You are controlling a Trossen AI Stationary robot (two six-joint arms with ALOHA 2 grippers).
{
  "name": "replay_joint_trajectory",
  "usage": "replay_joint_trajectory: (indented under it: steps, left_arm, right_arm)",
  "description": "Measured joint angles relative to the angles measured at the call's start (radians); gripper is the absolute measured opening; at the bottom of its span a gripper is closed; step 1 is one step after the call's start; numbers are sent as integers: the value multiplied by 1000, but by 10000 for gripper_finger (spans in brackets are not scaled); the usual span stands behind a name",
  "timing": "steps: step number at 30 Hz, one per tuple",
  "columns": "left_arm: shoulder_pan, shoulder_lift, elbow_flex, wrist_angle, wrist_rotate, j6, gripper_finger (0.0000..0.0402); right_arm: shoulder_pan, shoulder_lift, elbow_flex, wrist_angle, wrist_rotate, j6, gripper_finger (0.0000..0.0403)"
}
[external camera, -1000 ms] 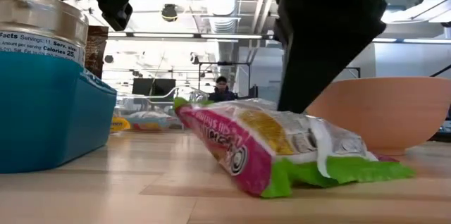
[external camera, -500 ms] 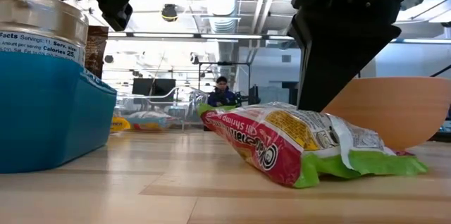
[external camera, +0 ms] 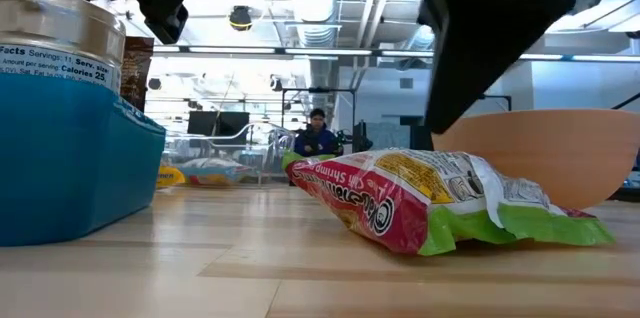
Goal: Pick & Place Food Item
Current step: Put the green noodle pack into the transparent bin
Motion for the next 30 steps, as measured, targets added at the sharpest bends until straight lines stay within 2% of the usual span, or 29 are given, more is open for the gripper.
replay_joint_trajectory:
  steps: [13, 23, 26, 30]
  left_arm:
    - [0, 0, 0, 1, 0, 0, 290]
    - [0, 0, 0, 1, -15, 0, 290]
    - [0, 0, 0, 1, -16, 0, 290]
    - [0, 0, 0, 1, -18, 0, 290]
  right_arm:
    - [86, -61, 0, -82, 25, 31, 0]
    - [120, -60, 0, -76, -38, 54, 2]
    - [118, -60, 0, -73, -59, 54, 19]
    - [119, -60, 0, -33, -60, -24, 65]
